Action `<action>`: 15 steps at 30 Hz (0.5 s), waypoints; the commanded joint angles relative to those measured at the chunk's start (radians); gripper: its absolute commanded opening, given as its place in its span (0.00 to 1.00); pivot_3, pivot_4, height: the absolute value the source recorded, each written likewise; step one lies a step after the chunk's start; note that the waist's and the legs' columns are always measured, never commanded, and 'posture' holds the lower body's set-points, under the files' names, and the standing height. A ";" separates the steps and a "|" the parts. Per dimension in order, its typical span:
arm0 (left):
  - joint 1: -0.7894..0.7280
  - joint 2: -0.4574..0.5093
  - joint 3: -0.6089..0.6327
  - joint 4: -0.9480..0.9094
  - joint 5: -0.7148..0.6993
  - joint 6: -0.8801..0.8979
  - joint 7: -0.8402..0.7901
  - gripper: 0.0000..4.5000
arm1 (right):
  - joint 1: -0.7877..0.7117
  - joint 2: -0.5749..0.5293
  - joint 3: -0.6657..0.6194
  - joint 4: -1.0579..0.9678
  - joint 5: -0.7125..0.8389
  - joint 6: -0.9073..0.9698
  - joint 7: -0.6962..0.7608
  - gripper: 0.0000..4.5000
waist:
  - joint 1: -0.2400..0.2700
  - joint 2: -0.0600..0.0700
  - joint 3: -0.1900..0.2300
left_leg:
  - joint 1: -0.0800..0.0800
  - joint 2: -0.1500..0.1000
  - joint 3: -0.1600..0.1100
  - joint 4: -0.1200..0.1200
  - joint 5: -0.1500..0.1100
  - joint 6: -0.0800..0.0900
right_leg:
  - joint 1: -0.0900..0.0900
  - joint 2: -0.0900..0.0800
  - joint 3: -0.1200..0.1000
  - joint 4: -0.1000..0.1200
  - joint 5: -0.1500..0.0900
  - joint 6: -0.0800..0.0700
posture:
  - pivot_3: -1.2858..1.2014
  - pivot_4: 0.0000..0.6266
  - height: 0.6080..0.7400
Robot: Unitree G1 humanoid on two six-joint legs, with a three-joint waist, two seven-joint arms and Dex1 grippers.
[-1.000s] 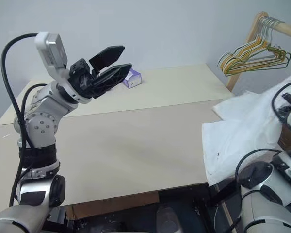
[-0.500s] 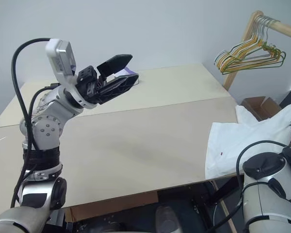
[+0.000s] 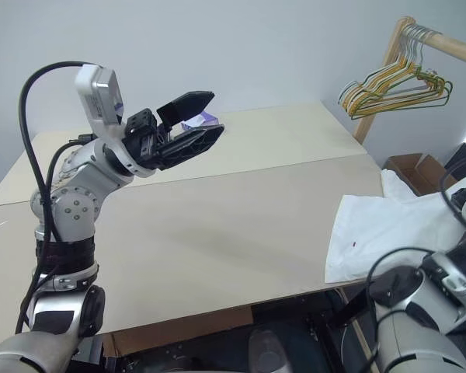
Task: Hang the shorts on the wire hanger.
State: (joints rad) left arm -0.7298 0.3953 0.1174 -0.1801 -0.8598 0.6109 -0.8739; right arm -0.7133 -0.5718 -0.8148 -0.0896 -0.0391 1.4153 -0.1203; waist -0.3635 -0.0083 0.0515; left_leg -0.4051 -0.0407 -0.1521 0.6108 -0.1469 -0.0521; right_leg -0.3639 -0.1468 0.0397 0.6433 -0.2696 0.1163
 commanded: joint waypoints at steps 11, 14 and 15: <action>0.029 0.012 0.004 -0.035 0.028 -0.031 0.012 1.00 | 0.208 0.022 0.185 -0.116 -0.107 -0.659 -0.133 1.00 | -0.014 0.000 0.000 | 0.006 0.000 0.000 -0.001 0.000 0.000 | 0.007 0.000 0.000 -0.002 0.000 0.000 | 0.38 0.00 1.00; 0.037 0.012 0.007 -0.039 0.040 -0.037 0.016 1.00 | 0.215 0.034 0.181 -0.112 -0.096 -0.694 -0.137 1.00 | -0.014 0.000 0.000 | 0.007 0.000 0.000 -0.002 0.000 0.000 | 0.009 0.000 0.000 -0.003 0.000 0.000 | 0.38 0.00 1.00; 0.040 0.013 0.007 -0.040 0.042 -0.038 0.016 1.00 | 0.220 0.040 0.183 -0.115 -0.097 -0.709 -0.140 1.00 | -0.013 0.000 0.000 | 0.007 0.000 0.000 -0.002 0.000 0.000 | 0.009 0.000 -0.001 -0.003 0.000 0.000 | 0.38 0.00 1.00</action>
State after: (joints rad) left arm -0.6845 0.3983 0.1066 -0.1865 -0.8215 0.6018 -0.8631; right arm -0.4917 -0.5297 -0.6328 -0.1681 -0.1354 0.7568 -0.2462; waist -0.3768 -0.0087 0.0517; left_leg -0.3977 -0.0405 -0.1524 0.6091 -0.1474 -0.0517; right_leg -0.3550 -0.1469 0.0390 0.6406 -0.2698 0.1161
